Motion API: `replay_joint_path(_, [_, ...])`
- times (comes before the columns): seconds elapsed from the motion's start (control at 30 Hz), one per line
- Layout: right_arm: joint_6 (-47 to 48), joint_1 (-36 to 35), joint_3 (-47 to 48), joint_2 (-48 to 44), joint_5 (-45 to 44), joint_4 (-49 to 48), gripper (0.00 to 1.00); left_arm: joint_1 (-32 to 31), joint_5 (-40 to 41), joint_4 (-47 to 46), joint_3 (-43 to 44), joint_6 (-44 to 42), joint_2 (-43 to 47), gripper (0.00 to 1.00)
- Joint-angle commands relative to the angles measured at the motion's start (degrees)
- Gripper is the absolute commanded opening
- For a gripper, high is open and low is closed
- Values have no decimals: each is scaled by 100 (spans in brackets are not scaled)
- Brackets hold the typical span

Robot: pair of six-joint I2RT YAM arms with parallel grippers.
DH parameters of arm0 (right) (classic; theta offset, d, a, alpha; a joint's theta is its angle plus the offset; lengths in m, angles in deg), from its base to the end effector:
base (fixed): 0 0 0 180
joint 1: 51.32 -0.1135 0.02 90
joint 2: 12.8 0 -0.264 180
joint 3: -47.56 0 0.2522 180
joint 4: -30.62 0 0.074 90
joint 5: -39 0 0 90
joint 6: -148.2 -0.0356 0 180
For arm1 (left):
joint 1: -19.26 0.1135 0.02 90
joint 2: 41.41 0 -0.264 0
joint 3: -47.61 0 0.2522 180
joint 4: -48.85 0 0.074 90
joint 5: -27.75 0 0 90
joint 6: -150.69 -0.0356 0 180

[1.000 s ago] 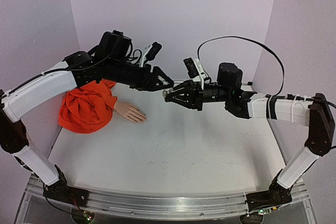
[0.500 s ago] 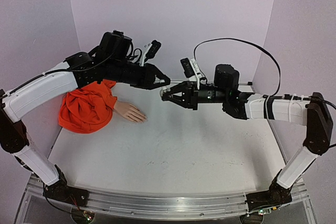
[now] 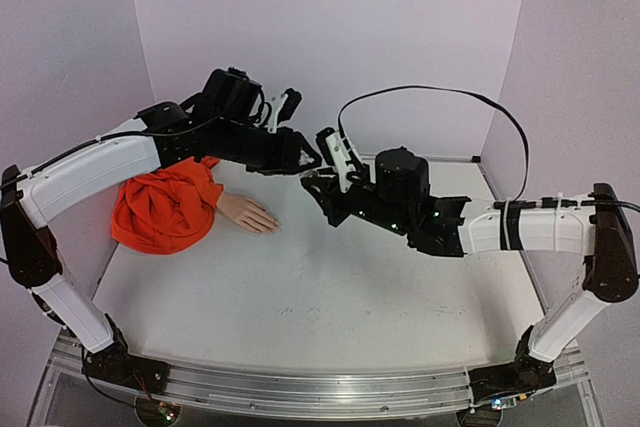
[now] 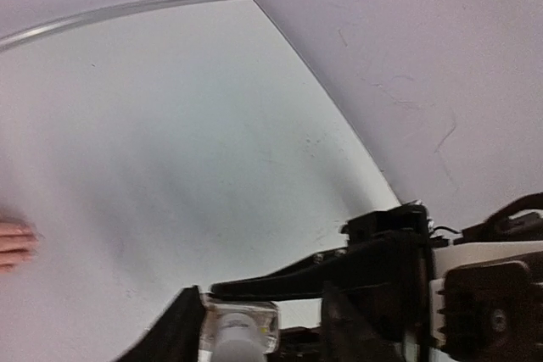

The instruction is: Paint the nails

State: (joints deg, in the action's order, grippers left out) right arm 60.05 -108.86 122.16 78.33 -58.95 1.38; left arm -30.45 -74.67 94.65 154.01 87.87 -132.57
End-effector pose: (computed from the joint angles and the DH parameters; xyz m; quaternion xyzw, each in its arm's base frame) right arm 0.2047 0.3126 0.3297 -0.2616 0.5680 0.3256 0.7092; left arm 0.2285 -0.2813 0.3884 0.2213 0.8363 -0.3800 0.3276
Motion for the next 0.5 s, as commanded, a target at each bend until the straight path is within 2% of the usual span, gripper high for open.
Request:
replay_joint_path(0.0, [373,378,106,-431,1703,-580,0,3,-776,131,262,-99,208,67])
replay_joint_path(0.07, [231,562,74,-509,2289,-506,0,27,-806,113,266,-226,377,82])
replay_joint_path(0.17, [-372,1090,-35,-617,3697,-549,0,41,-793,80,198,-406,593,90])
replay_joint_path(0.23, [-714,1422,26,-550,4652,-590,0,41,-803,60,110,-497,690,90])
replay_joint_path(0.33, [-949,1624,165,-403,5748,-604,0,41,-848,34,13,-508,722,84])
replay_joint_path(0.4, [-1034,1639,263,-311,6082,-613,0,42,-910,-5,5,-474,706,76])
replay_joint_path(0.47, [-1115,1641,339,-230,6235,-636,0,41,-1012,-65,13,-445,691,72])
